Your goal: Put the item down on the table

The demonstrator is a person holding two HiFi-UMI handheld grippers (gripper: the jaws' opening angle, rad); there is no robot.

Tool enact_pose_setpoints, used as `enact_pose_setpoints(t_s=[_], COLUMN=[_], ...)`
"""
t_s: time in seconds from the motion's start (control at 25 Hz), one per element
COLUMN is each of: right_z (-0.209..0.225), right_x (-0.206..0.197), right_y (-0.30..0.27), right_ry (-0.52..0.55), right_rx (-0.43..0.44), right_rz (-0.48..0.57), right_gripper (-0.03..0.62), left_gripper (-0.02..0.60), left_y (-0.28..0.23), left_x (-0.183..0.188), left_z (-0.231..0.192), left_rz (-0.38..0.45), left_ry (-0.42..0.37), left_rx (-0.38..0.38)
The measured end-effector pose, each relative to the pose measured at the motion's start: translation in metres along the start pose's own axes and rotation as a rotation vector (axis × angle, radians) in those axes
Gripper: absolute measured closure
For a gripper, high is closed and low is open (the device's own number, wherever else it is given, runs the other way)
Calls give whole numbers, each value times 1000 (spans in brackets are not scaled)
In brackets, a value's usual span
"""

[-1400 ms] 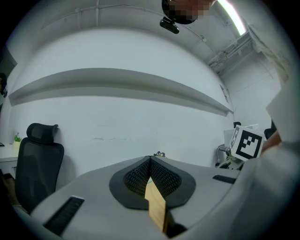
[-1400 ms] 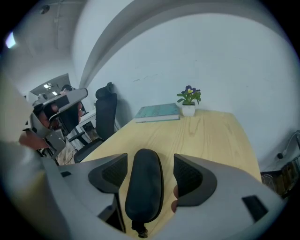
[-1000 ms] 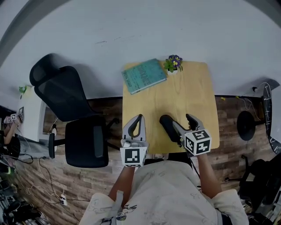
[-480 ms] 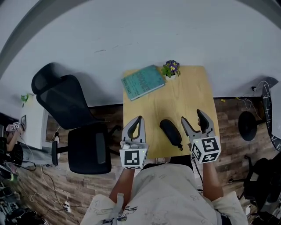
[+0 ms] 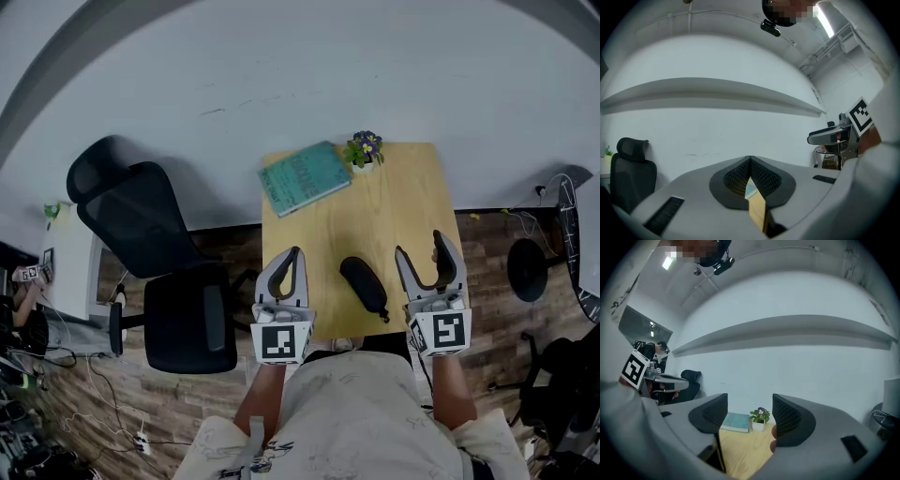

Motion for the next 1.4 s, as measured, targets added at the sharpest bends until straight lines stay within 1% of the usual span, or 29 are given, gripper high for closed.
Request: enact_pose_setpoints(t_s=[0.36,0.48,0.6,0.68,0.8,0.88,1.0,1.08,1.16,1.28,1.4], right_z=[-2,-3,-3,-2,0,1,2,3,2,2,4], right_x=[0,-2,-4,-4,-2,-3,-3,-2,-1,-1,-2], right_y=[-3,-2,-3,-3,-2,-2,-2,0,0,0,0], right_ry=[-5,-5,-2,0,9,18,29,34,41,44,36], right_rx=[13,21,19,8,-12,-22,-37,-41,-32,-31,-40], right_rz=[-6,-11,-11,-8,-4,-6,-4,-2,-2,-12,-18], right_gripper=[283,286,295,335,398,440,524,562,576,576,576], left_gripper=[575,575,575,575,575,575,575,575,575,575,575], left_y=[2,2,2,3,4,5,6,5,4,3,3], left_x=[0,1,0,-3,-2,-3,-3,-2,-1,4,8], left_z=[1,1,1,1,1,2,3,6,7,6,6], left_rz=[-14,9,15,-1,11,-3,-4,1,14,48,55], left_ry=[7,-9,-1,8,0,9,-2,-6,5,45,39], left_rx=[2,4,4,6,5,4,2,-2,-3,-3,2])
Point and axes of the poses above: the fingertips, and each gripper's own axes: y backward along the fingers, z to its right, x out of its top, the point moved 1 cm from there along y, backward along the fingers, and after that the axes turned 4 degrees about -x, right-handed, at the moved point
